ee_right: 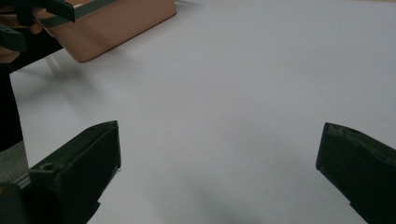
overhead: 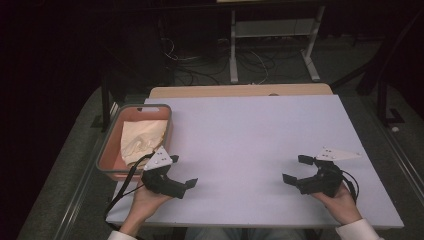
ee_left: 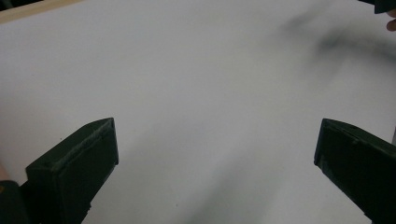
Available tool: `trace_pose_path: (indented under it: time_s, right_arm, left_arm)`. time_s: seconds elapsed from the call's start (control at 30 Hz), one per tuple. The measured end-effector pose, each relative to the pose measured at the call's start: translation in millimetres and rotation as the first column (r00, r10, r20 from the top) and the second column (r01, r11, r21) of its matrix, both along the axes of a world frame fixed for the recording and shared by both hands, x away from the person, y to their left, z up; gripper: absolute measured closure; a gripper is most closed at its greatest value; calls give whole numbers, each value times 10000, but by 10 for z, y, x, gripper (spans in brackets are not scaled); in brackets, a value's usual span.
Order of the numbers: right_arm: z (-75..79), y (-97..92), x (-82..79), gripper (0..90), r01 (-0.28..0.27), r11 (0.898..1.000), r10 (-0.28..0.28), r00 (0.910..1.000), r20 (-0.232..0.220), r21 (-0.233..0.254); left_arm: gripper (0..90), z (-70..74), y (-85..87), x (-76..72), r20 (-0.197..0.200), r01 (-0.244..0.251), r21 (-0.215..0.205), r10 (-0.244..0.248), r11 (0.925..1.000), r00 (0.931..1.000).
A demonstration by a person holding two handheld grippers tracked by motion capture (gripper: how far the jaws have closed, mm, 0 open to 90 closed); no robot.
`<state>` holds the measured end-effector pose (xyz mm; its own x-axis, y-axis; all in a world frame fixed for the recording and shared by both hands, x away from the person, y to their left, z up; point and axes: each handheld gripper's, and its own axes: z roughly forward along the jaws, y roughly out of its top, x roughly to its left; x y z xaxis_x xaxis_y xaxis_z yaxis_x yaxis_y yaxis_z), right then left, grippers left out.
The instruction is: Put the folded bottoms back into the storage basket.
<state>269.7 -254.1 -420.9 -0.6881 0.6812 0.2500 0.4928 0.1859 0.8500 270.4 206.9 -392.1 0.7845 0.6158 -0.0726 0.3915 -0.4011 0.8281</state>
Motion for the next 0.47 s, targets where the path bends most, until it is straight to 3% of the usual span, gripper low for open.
trace_pose_path:
  time_s: [0.47]
  right_arm:
    - [-63,-211,-130,0,472,9987,-474,9988,-82,-210]
  left_arm:
    - [0,-61,-21,-6,-120,133,70,-132,9999,9998]
